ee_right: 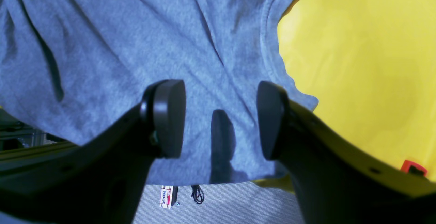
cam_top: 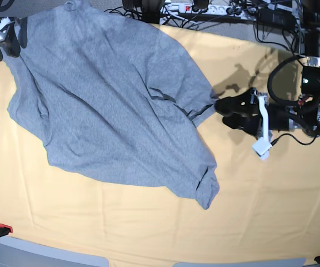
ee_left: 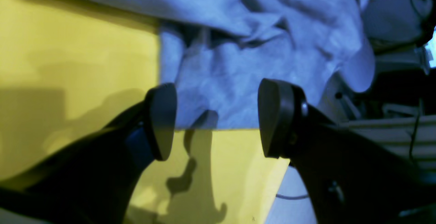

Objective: Layout the t-shirt on the table in an organized manner, then fold the t-shirt properly
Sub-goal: 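Grasp the shirt's side edge with the left gripper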

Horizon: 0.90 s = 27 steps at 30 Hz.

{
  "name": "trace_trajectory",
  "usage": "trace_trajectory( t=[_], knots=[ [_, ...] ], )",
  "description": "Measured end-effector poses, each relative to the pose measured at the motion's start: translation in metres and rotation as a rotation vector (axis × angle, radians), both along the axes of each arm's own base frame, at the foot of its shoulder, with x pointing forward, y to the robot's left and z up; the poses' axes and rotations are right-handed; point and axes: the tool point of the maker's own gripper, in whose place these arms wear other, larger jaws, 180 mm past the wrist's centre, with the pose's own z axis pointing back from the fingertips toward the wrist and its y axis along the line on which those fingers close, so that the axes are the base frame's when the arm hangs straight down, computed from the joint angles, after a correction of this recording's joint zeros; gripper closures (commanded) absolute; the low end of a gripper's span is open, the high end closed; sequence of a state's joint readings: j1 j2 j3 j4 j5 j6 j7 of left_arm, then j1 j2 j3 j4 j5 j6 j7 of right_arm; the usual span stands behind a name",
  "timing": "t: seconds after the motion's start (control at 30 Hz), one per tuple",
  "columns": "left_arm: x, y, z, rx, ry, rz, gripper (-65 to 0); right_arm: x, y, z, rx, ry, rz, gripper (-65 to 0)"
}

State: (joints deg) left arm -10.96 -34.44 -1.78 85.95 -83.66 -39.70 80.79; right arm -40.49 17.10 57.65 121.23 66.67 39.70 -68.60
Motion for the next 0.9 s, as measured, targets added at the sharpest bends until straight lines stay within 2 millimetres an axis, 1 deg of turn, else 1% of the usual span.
trace_trajectory(
  t=[0.07, 0.13, 0.17, 0.23, 0.3, 0.47, 0.63, 0.67, 0.7, 0.73, 0.77, 0.8, 0.9],
  knots=[
    [0.001, 0.003, -0.004, 0.028, -0.002, 0.005, -38.3, 0.0, 0.0, 0.0, 0.0, 0.0, 0.0, -35.1],
    [0.002, 0.015, -0.019, 0.129, 0.001, 0.013, -38.3, 0.0, 0.0, 0.0, 0.0, 0.0, 0.0, -35.1],
    [0.002, 0.017, -0.023, 0.145, 0.007, 0.017, -38.3, 0.0, 0.0, 0.0, 0.0, 0.0, 0.0, -35.1],
    [0.005, 0.016, -0.026, 0.14, -0.006, 0.046, -38.3, 0.0, 0.0, 0.0, 0.0, 0.0, 0.0, -35.1],
    [0.006, 0.016, -0.037, 0.182, -0.007, 0.053, -38.3, 0.0, 0.0, 0.0, 0.0, 0.0, 0.0, -35.1],
    [-0.003, -0.001, -0.054, 0.157, 0.012, 0.07, -38.3, 0.0, 0.0, 0.0, 0.0, 0.0, 0.0, -35.1],
    [0.002, -0.013, -0.056, 0.127, -0.014, 0.099, -38.2, 0.0, 0.0, 0.0, 0.0, 0.0, 0.0, -35.1],
    [0.002, -0.018, -0.057, 0.117, -0.014, 0.098, -36.4, 0.0, 0.0, 0.0, 0.0, 0.0, 0.0, -35.1],
    [0.002, -0.021, -0.057, 0.109, -0.014, 0.098, -30.2, 0.0, 0.0, 0.0, 0.0, 0.0, 0.0, -35.1],
    [0.001, -0.025, -0.058, 0.104, -0.012, 0.096, -20.1, 0.0, 0.0, 0.0, 0.0, 0.0, 0.0, -35.1],
    [0.001, -0.026, -0.06, 0.112, -0.011, 0.094, -8.1, 0.0, 0.0, 0.0, 0.0, 0.0, 0.0, -35.1],
    [-0.001, -0.026, -0.062, 0.119, -0.007, 0.09, 0.0, 0.0, 0.0, 0.0, 0.0, 0.0, 0.0, -35.1],
    [-0.003, -0.021, -0.059, 0.117, 0.007, 0.082, 0.0, 0.002, 0.0, 0.001, 0.0, -0.007, 0.0, -35.1]
  ],
)
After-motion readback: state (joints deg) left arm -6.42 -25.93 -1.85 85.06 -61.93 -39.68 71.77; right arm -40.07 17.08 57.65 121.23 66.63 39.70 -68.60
